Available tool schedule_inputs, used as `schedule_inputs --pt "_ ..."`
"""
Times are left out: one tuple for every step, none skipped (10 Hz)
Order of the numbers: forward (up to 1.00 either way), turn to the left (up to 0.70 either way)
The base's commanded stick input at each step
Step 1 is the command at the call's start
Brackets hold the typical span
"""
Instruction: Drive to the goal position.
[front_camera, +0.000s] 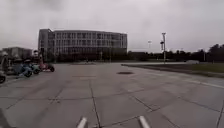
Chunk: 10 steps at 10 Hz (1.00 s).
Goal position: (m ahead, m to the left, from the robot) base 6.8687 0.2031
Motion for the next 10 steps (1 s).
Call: schedule_inputs --pt "1.0 -0.02" --pt "1.0 0.21" --pt "1.0 0.14" --pt "1.0 -0.02" --pt "1.0 -0.02" --pt "1.0 -0.02" --pt "1.0 0.19" --pt "1.0 0.38" --pt "1.0 0.14" --pt "1.0 -0.02"
